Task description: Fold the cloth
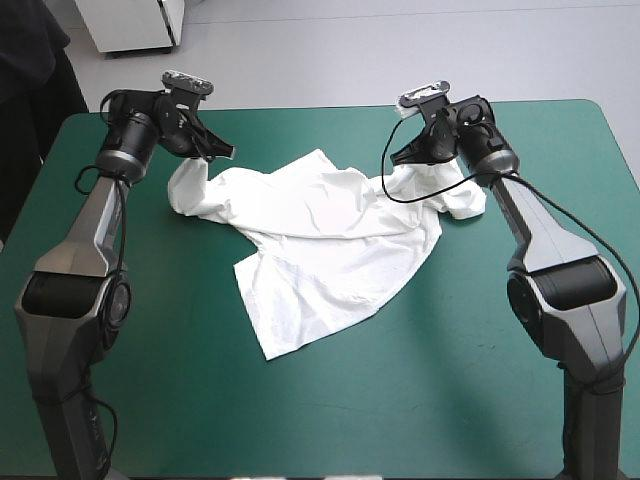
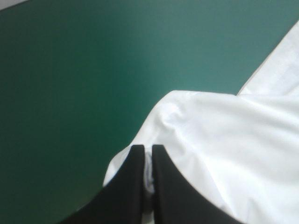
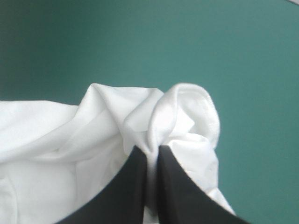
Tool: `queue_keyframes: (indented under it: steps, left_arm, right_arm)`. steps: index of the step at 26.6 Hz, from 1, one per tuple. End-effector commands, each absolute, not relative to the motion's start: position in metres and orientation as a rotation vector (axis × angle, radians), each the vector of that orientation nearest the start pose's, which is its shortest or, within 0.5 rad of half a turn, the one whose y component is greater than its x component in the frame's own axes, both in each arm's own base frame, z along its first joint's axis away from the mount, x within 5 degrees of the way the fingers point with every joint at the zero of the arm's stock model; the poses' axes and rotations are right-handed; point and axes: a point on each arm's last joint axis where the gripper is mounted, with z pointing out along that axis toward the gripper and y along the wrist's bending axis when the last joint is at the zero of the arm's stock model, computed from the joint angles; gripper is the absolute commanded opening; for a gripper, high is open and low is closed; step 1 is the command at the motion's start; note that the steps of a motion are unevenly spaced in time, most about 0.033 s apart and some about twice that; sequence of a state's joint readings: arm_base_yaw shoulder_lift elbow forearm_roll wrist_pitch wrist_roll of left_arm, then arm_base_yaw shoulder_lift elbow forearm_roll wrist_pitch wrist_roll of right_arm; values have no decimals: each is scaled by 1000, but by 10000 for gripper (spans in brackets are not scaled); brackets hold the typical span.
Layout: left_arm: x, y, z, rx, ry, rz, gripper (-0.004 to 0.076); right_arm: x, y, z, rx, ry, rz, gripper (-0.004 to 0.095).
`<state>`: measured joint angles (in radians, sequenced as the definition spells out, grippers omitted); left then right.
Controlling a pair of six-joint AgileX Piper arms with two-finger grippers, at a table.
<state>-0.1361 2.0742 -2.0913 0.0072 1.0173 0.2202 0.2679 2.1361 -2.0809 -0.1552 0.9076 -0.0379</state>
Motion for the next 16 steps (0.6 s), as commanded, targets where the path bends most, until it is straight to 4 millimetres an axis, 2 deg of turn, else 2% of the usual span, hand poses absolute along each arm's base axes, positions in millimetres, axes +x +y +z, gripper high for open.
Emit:
queue_keyframes:
  steps: [1, 2, 7, 10, 11, 16]
  left_arm:
    - [474, -67, 351, 407, 2322, 1, -22]
    - [478, -68, 344, 410, 2337, 0, -22]
    - [478, -60, 333, 413, 2409, -11, -17]
    - [475, -51, 334, 434, 2434, -83, 41]
    - [474, -49, 337, 437, 2423, -109, 72]
    - [461, -43, 360, 502, 2374, -173, 349]
  right_arm:
    - [484, 104, 330, -385, 2288, -7, -17]
    - [488, 97, 324, -384, 2305, 16, -17]
    - [492, 63, 321, -337, 2341, 83, -16]
    - [490, 45, 318, -333, 2387, 193, -7]
    - [488, 39, 318, -340, 2402, 237, 0]
    - [482, 15, 324, -299, 2402, 441, 117]
